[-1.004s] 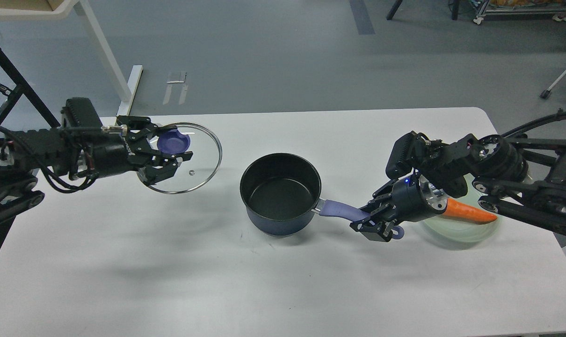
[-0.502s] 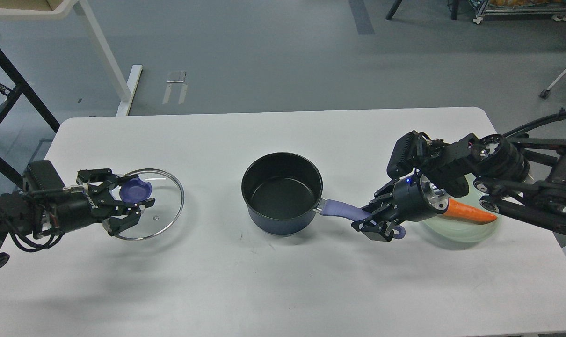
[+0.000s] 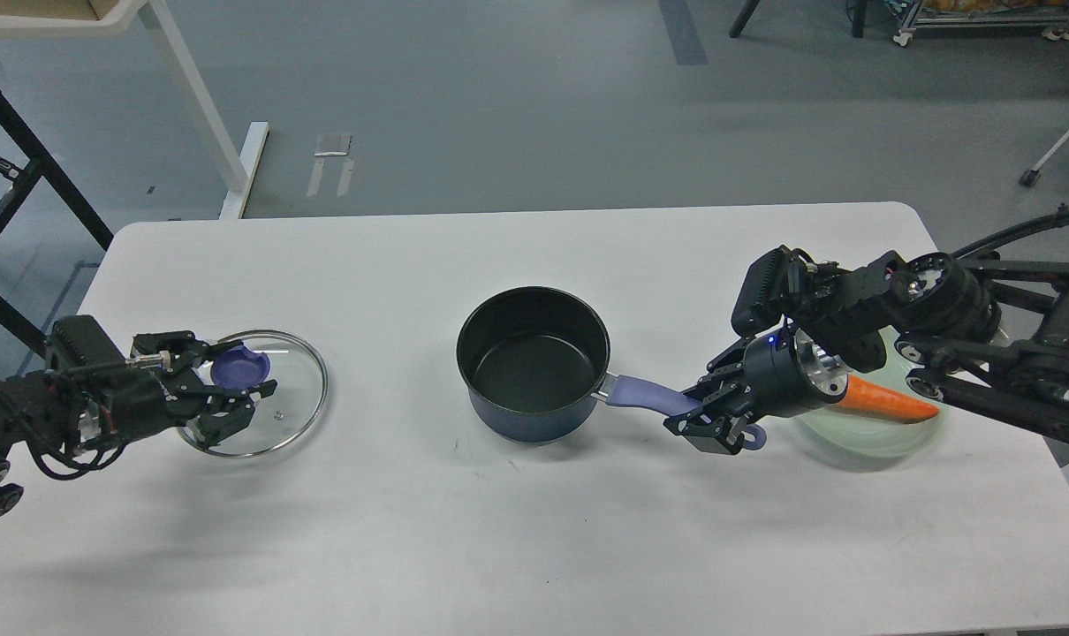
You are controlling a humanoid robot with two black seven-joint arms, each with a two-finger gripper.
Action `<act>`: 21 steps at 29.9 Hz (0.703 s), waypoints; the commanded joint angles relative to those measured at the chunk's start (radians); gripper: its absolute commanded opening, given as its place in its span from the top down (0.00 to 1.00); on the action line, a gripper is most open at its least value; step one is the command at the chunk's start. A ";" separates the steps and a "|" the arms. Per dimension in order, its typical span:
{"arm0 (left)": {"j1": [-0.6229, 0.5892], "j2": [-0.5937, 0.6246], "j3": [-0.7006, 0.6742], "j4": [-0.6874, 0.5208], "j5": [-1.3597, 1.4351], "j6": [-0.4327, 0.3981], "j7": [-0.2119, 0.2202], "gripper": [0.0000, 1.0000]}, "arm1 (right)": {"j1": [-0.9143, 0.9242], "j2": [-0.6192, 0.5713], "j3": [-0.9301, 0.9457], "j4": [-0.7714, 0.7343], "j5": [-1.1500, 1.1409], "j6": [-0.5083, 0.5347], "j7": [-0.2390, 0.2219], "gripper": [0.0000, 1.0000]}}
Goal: Open pot lid
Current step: 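Lift the glass lid off the pot and lower it beside the pot, then open the left gripper and raise it away from the lid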
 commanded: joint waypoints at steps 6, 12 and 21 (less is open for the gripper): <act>0.029 -0.011 0.006 0.026 -0.065 0.000 0.000 0.42 | 0.000 0.000 0.000 0.000 0.000 0.000 0.000 0.72; 0.030 -0.025 0.008 0.027 -0.079 -0.002 0.000 0.19 | 0.000 0.000 0.001 -0.002 0.000 -0.001 0.000 0.72; 0.015 -0.025 0.005 0.011 -0.161 -0.014 0.000 0.09 | 0.000 -0.001 0.001 -0.002 0.000 -0.001 0.000 0.72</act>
